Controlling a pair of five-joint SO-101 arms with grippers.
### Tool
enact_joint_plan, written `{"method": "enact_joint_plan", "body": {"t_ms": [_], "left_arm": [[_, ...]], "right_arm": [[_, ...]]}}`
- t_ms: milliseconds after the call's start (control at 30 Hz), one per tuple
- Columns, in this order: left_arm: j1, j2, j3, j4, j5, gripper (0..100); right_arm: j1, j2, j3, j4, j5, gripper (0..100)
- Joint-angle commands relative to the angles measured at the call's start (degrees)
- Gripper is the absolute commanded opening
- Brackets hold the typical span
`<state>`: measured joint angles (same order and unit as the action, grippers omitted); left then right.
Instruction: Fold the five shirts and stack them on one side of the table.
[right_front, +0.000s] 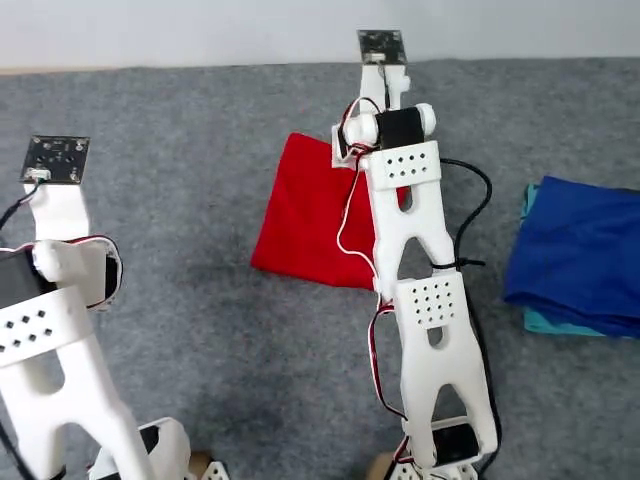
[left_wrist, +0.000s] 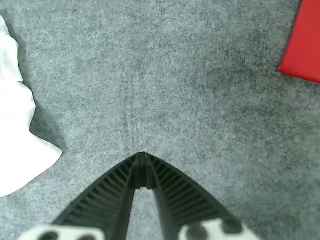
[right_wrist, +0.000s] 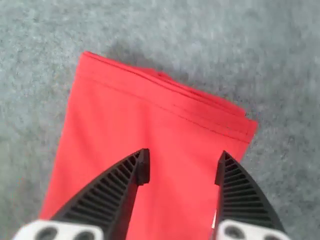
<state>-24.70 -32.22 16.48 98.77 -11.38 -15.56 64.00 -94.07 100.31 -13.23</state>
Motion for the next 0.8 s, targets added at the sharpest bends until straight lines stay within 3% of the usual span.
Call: {"method": "enact_joint_plan", "body": {"t_ms": [0,233,400,600,767], "left_arm": [[0.3,-1.6,-0.4,0.3,-0.5,0],[0.3,-1.3,-0.3,0.0,-0.5,0],[0.4,-1.3,-0.3,-0.1,-0.6,0],[0.4,-1.3,0.5,-0.1,-0.5,0],[0.4,-1.4,3.6,-0.1,-0.5,0]], "right_arm": [[2.5,-1.5,-2.4,2.6,-4.8,13.9],[5.0,-2.9,2.5,2.9,-5.7,10.2],[5.8,-11.0,18.7,2.6,-9.0,10.2],[4.9,-15.3,32.8,1.7,-13.5,27.3],[4.6,-14.7,33.1,1.3,-13.8,24.9]]}}
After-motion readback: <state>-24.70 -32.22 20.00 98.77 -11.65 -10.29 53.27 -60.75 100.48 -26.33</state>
